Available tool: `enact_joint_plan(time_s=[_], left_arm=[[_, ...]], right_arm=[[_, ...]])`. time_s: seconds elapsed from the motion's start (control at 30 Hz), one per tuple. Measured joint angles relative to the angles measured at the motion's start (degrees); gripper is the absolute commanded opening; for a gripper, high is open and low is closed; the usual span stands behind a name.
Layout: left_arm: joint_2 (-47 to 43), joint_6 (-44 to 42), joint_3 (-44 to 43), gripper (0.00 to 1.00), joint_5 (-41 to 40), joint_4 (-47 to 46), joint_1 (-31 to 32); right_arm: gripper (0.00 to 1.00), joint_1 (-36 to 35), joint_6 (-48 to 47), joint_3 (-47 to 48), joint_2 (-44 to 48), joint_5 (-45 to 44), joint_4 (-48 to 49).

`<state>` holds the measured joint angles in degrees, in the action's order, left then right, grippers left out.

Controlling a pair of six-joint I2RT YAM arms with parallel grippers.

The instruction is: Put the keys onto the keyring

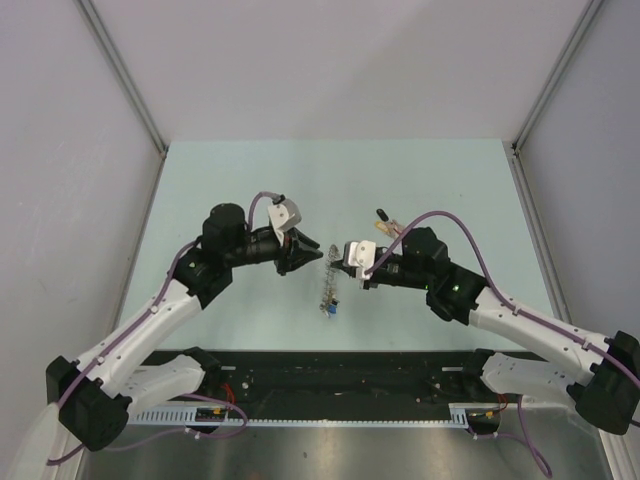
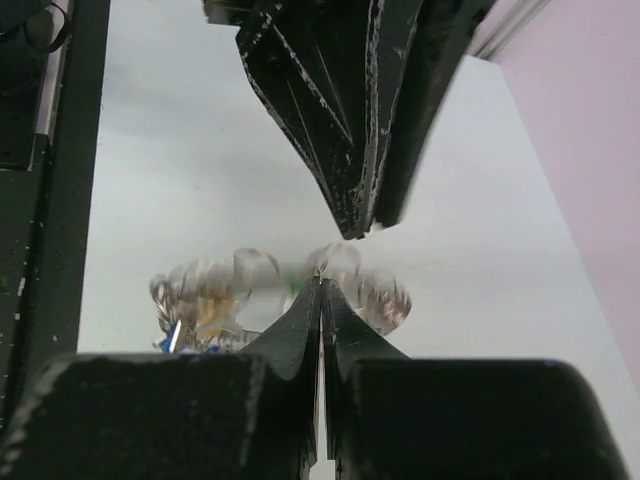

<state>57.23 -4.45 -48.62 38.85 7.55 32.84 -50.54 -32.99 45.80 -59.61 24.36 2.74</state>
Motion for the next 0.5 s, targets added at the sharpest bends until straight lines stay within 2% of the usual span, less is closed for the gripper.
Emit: enact_joint_plan(time_s=[0.17, 0.3, 0.43, 0.5], left_arm=[[-1.88, 0.52, 0.17, 0.60, -4.94, -1.18, -0.59], [-6.23, 0.59, 0.72, 0.74, -10.27, -1.11, -0.68], [-11.34, 0.17, 1.77, 0.93, -16.59, -1.01, -0.79], [-13.94, -0.09, 2.82, 0.97, -19.98, -0.83, -0.94]], right_arm=[[0.00, 0.00, 1.66, 0.00, -0.17, -0.87, -0.81], [0.00, 0.00, 1.92, 0.76, -1.11, -2.14, -1.38], [0.00, 0.44, 1.90, 3.93, -5.44, -3.23, -1.64], [0.00, 1.11, 1.88, 6.36, -8.81, -3.67, -1.18]])
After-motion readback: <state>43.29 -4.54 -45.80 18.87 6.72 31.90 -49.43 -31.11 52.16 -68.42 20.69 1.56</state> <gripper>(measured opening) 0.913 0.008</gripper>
